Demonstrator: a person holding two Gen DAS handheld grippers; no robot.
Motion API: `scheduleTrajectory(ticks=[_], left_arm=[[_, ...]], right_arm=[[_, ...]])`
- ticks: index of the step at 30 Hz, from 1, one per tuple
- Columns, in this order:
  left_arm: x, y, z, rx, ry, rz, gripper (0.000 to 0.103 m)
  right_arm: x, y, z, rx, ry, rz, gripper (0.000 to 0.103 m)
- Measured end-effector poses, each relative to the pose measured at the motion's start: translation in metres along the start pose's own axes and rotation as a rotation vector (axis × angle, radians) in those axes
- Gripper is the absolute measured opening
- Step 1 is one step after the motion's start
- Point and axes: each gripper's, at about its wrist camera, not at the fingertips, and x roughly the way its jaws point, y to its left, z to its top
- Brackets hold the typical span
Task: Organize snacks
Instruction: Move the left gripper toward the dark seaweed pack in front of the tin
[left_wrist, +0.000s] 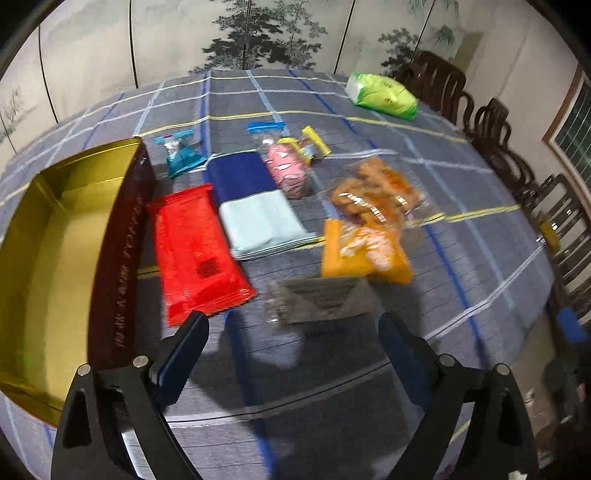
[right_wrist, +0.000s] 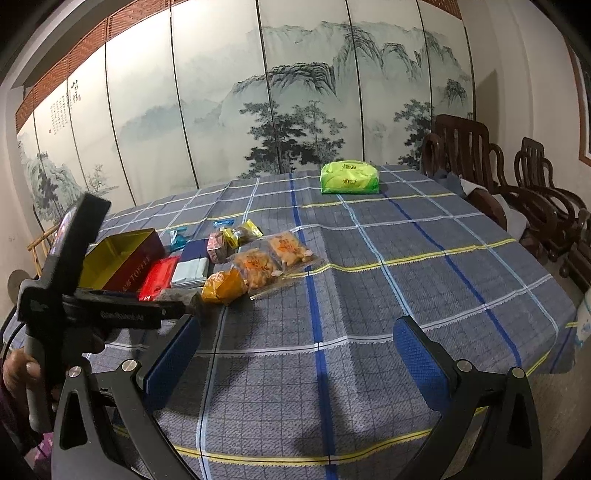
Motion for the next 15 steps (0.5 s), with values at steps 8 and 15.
scheduleTrajectory(ticks=[8, 15], left_arm=[[0.014, -0.017, 0.005, 0.065, -0.009, 0.075, 0.094], [0.024, -0.032, 0.007, 0.159, -0.046, 0.152, 0.084]], right_arm=[[0.001, 0.001, -0.001, -0.009, 0.009, 0.011, 0.103], [0.005, 0.001, -0.001, -0.005, 0.026, 0.013, 0.103]])
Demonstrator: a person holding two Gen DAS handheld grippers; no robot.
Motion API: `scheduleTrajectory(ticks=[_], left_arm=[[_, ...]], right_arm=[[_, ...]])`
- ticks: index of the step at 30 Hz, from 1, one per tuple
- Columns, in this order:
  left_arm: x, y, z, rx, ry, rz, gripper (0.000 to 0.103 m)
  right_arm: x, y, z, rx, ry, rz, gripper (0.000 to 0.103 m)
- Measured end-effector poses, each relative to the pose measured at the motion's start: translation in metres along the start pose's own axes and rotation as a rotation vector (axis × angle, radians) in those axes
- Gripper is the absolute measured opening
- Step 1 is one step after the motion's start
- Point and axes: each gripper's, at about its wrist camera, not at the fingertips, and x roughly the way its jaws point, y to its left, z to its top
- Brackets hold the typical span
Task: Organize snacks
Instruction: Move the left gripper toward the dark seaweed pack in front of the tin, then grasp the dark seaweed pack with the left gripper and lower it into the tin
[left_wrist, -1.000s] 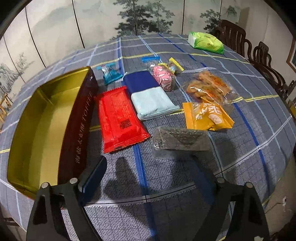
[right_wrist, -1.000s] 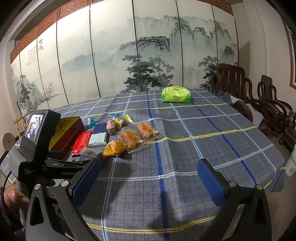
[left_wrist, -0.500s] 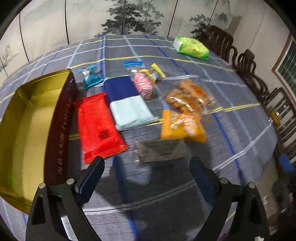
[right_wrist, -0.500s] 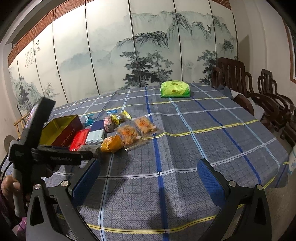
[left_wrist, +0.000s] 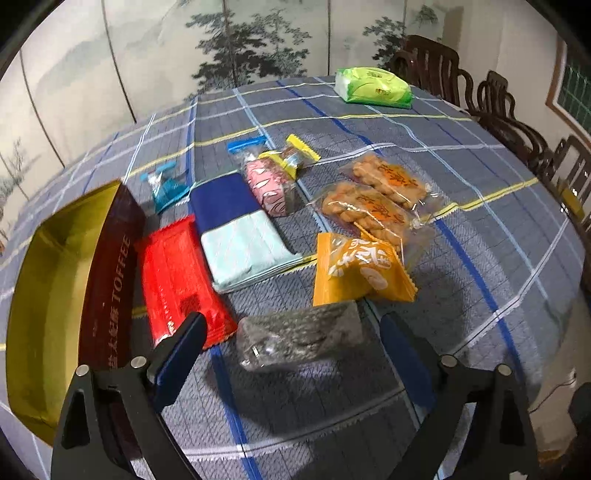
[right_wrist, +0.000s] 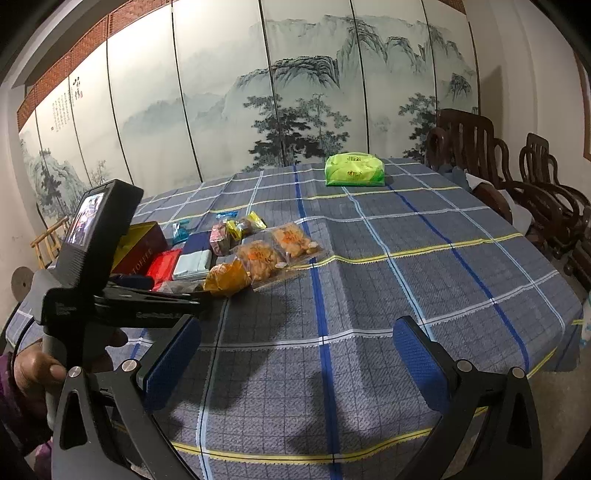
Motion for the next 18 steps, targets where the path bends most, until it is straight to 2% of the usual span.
scheduleTrajectory(ticks=[1, 2, 8, 18], left_arm=[[0.001, -0.002, -0.001, 0.014, -0.005, 0.003, 0.061], [0.004, -0.004, -0.002, 0.025, 0.001, 0.001, 0.059], [-0.002, -0.004, -0.009, 0.024, -0.022, 0.012, 0.058], [-0.038, 0.002, -0.016, -0.008, -0.058, 0.017, 0.058]], right_arm=[[0.000, 0.000, 0.000, 0.001, 0.000, 0.001, 0.103], [0.001, -0.001, -0.001, 0.001, 0.001, 0.002, 0.103], [0.002, -0.002, -0.002, 0.003, 0.007, 0.000, 0.103], [0.002, 0.004, -0.002, -0.024, 0.003, 0.006, 0.103]])
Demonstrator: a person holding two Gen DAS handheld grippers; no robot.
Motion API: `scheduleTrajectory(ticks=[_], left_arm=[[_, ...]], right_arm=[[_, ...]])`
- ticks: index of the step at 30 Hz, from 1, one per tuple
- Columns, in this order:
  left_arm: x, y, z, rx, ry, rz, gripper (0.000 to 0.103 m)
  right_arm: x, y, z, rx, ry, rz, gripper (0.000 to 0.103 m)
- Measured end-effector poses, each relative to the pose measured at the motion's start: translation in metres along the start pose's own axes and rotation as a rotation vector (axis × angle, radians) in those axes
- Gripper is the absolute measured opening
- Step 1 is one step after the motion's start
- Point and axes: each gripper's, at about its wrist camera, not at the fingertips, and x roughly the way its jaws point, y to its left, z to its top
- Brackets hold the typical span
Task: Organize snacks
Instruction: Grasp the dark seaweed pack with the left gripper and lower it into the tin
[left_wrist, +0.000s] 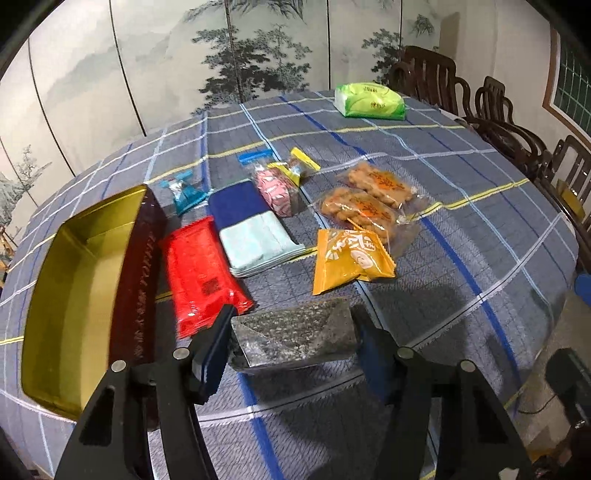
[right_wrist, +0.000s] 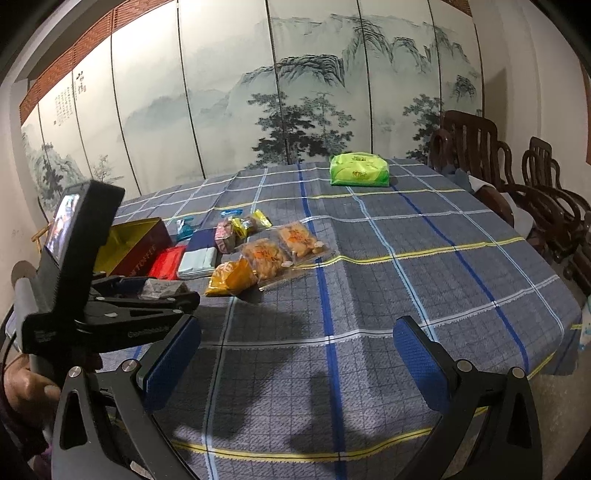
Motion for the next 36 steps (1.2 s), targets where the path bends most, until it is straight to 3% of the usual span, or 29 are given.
scheduleTrajectory(ticks=[21, 28, 36], left_arm=[[-0.049, 0.042, 0.007, -0.054, -0.073, 0.040, 0.058], [-0.061, 0.079, 0.014, -0.099, -0.092, 0.086, 0.058], [-0.055, 0.136, 0.018, -0.167, -0.060, 0.179, 0.058]], right_arm=[[-0.014, 0.045, 0.014, -0.115, -0.008, 0.038, 0.103], [-0.012, 0.056, 0.018, -0.144, -0.004, 0.055, 0.103], [-0.002, 0.070, 0.030, -0.163, -0.004, 0.118, 0.103]])
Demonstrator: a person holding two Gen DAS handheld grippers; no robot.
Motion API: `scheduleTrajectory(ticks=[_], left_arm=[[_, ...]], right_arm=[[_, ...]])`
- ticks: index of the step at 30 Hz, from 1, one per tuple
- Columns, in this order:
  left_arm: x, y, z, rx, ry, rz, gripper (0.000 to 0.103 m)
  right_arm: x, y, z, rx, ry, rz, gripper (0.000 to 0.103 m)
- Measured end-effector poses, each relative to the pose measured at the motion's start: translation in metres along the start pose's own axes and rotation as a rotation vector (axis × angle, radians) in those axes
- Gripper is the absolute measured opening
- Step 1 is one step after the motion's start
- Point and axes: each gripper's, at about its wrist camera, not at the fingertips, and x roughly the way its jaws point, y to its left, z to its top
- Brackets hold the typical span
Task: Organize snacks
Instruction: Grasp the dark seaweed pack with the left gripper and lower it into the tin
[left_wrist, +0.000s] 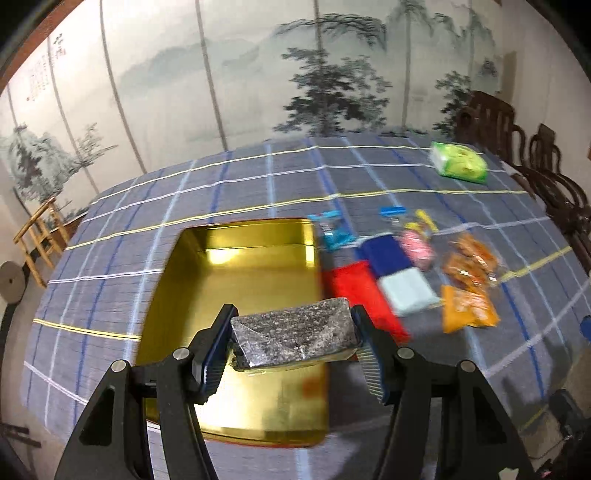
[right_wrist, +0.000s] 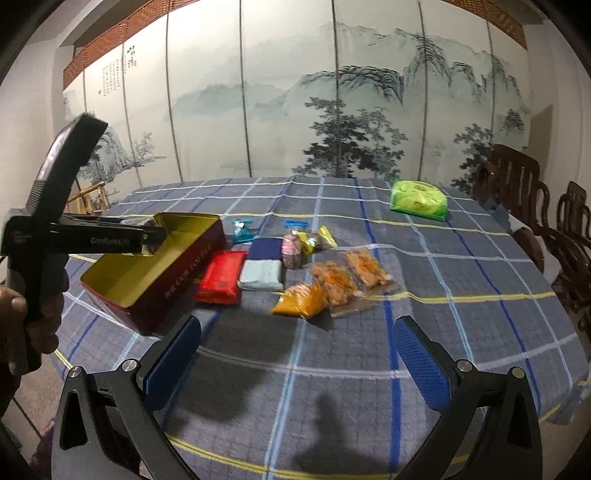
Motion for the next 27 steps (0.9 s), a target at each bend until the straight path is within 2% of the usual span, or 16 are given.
scheduleTrajectory(ticks=[3, 7, 10, 17, 20, 21, 22, 24, 27], left_arm=[[0.011, 0.017, 0.004, -0.012, 0.013, 0.040, 0.058], [0.035, 0.040, 0.008, -0.048, 0.070, 0.058, 0.058], [0.050, 0.050, 0.008, -0.069, 0.111, 0.053, 0.058], [0.077, 0.055, 0.005, -0.077, 0.156, 0.058, 0.058], [0.078, 0.057, 0.005, -0.084, 0.141, 0.071, 0.059], [0.076, 0.057, 0.006, -0.081, 0.129, 0.080, 0.064], [0.073, 0.057, 0.006, -0.077, 0.113, 0.088, 0.074], [0.068, 0.058, 0.009, -0.078, 0.084, 0.090, 0.084], [0.056, 0.060, 0.010, -0.081, 0.046, 0.081, 0.084]], right_arm=[[0.009, 0.004, 0.008, -0.001, 0.000, 0.046, 0.103], [0.027, 0.009, 0.019, -0.023, 0.017, 0.099, 0.101], [0.042, 0.001, 0.020, -0.016, 0.056, 0.092, 0.098], [0.073, -0.028, 0.019, 0.095, 0.144, 0.088, 0.095], [0.087, -0.029, 0.020, 0.094, 0.173, 0.093, 0.088], [0.092, -0.030, 0.019, 0.103, 0.189, 0.103, 0.085], [0.097, -0.032, 0.019, 0.113, 0.201, 0.109, 0.085], [0.106, -0.035, 0.018, 0.144, 0.217, 0.101, 0.083], [0.114, -0.040, 0.019, 0.187, 0.222, 0.103, 0.077]])
